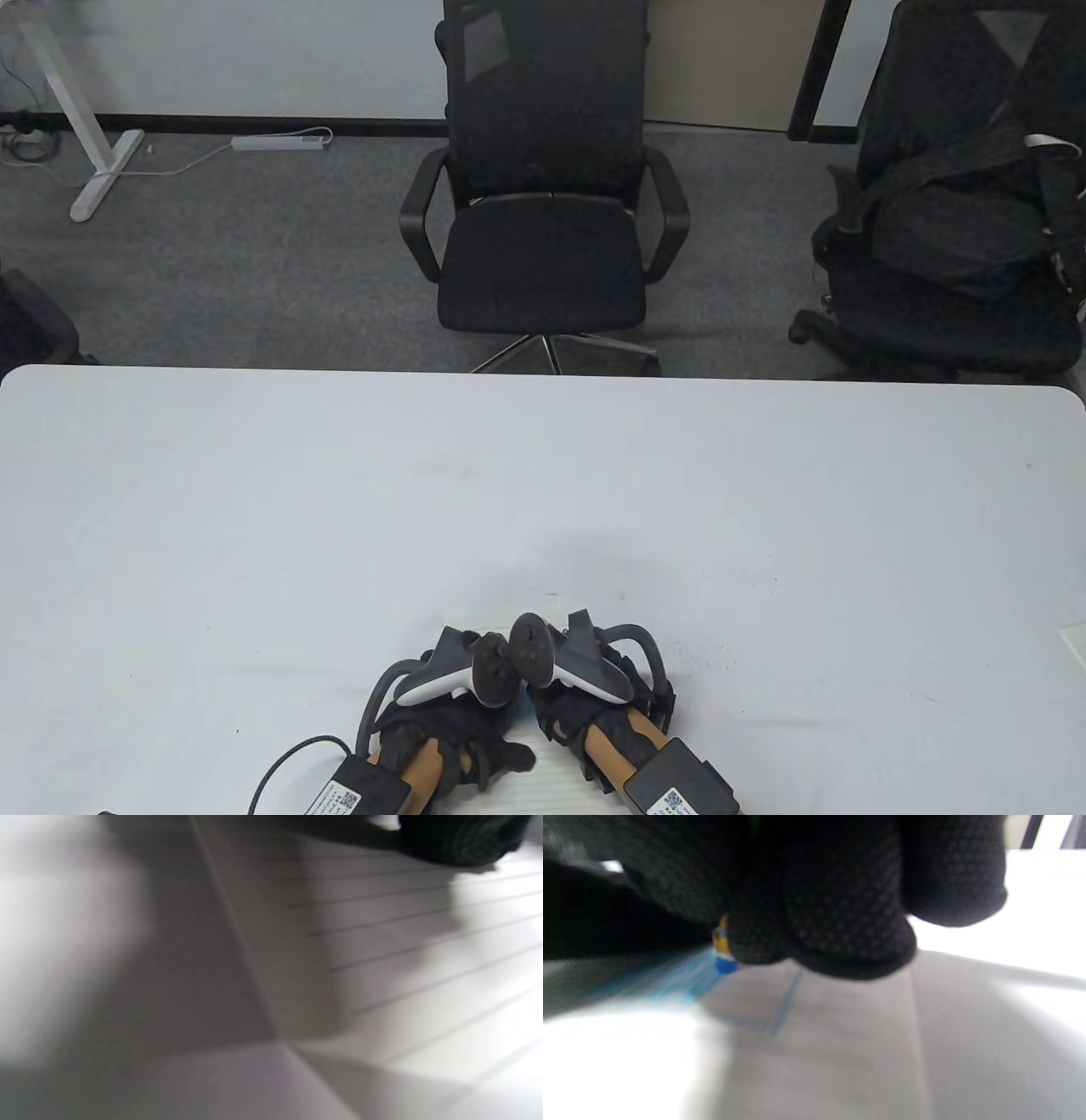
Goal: Apply wax crayon on paper
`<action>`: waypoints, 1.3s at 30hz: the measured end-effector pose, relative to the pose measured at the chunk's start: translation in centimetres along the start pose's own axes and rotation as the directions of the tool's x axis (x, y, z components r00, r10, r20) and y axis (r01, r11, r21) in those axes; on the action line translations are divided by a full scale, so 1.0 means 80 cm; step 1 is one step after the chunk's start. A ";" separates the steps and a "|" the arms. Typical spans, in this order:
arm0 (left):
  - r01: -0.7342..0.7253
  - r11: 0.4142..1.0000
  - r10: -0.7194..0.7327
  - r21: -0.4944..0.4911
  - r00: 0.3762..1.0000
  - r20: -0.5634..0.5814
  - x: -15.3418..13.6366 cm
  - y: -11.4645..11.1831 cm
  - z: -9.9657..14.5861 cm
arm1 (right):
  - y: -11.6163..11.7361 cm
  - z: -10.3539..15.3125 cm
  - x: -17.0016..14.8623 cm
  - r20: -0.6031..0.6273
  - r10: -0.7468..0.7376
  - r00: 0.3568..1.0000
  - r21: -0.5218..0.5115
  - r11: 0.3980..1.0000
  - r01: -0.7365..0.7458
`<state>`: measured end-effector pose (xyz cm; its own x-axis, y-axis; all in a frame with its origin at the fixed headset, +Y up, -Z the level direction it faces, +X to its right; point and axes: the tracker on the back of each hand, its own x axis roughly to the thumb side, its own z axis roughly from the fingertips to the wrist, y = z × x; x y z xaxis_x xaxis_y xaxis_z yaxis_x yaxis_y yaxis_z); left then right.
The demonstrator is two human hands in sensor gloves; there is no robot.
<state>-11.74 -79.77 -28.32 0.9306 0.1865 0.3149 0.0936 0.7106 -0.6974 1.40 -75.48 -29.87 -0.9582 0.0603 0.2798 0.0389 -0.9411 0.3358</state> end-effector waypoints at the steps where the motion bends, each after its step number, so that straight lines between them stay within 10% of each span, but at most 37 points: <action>1: 0.000 1.000 0.000 -0.001 1.000 0.000 0.000 0.000 0.000 | 0.000 0.001 0.000 -0.001 0.004 1.000 -0.014 1.000 -0.004; 7: 0.000 1.000 0.000 -0.001 1.000 0.000 0.000 0.000 0.000 | 0.004 0.001 -0.002 -0.058 0.003 0.998 -0.252 0.968 -0.018; 12: 0.000 1.000 0.000 -0.001 1.000 -0.001 0.000 0.000 0.000 | -0.002 -0.001 -0.002 -0.025 0.017 1.000 -0.045 0.999 -0.018; 19: 0.001 1.000 -0.001 -0.001 1.000 -0.001 0.000 0.000 0.000 | 0.004 -0.001 -0.007 -0.053 0.015 0.998 -0.252 0.967 -0.028; 24: 0.001 1.000 -0.001 -0.001 1.000 -0.002 0.000 0.000 0.000 | -0.001 -0.002 -0.004 -0.012 0.021 1.000 -0.035 0.999 -0.022; 29: 0.003 1.000 -0.003 -0.001 1.000 -0.002 0.000 0.000 0.000 | 0.005 -0.001 -0.007 -0.034 -0.001 0.999 -0.243 0.970 -0.007; 34: 0.006 1.000 -0.006 0.002 1.000 -0.003 0.000 0.000 0.000 | 0.000 -0.001 -0.002 0.015 0.033 0.999 -0.062 0.998 -0.032; 39: 0.006 1.000 -0.006 0.002 1.000 -0.002 0.000 0.000 0.000 | 0.004 0.002 0.000 -0.026 0.052 0.998 -0.245 0.968 -0.057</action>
<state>-11.73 -79.77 -28.30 0.9307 0.1807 0.3180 0.0985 0.7134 -0.6938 1.50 -75.74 -29.59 -0.9619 0.0022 0.2733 0.0228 -0.9958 0.0883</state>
